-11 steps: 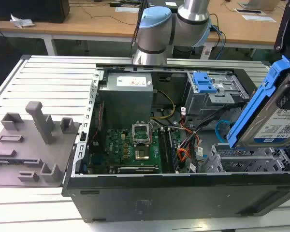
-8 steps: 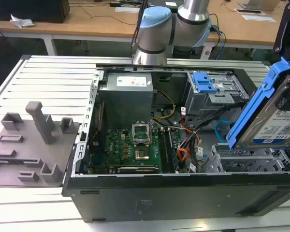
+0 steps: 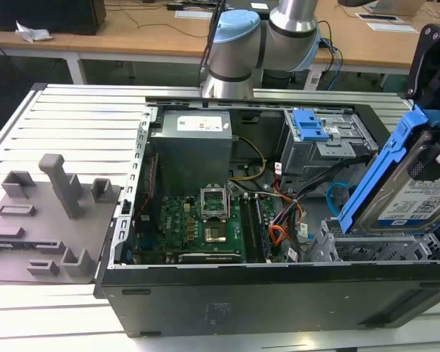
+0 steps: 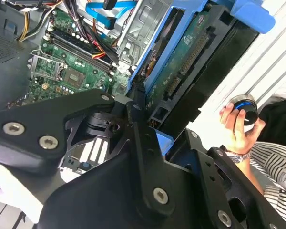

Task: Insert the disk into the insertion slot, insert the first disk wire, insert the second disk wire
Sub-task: 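Insert the disk into the insertion slot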

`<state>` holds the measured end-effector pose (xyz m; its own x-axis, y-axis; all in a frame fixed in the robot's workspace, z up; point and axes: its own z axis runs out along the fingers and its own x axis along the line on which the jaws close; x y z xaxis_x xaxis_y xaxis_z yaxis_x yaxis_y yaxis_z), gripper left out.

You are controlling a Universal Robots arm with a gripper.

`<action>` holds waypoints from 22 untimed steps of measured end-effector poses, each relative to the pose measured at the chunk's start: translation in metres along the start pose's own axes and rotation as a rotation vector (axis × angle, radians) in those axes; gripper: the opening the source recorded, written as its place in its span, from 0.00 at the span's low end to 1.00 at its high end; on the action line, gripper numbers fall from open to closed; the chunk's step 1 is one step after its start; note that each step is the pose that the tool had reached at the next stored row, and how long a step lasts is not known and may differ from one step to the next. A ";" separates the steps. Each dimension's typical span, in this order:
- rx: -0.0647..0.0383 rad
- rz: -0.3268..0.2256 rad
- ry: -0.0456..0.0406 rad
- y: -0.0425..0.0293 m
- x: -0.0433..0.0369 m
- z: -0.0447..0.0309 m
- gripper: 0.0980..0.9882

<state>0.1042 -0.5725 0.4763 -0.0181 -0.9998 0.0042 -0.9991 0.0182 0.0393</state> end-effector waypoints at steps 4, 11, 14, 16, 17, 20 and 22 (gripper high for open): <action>0.000 0.000 0.0000 -0.0001 0.0000 0.0031 0.30; 0.000 0.000 -0.0001 -0.0004 0.0000 0.0115 0.30; 0.000 0.000 0.0000 -0.0006 -0.0001 0.0147 0.30; 0.000 0.000 0.0000 -0.0007 -0.0001 0.0169 0.30; 0.000 0.000 -0.0001 -0.0007 -0.0001 0.0178 0.30; 0.000 0.000 -0.0001 -0.0008 -0.0001 0.0206 0.30; 0.000 0.000 0.0000 -0.0009 -0.0001 0.0230 0.30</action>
<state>0.1042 -0.5725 0.4533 -0.0181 -0.9998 0.0042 -0.9991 0.0183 0.0393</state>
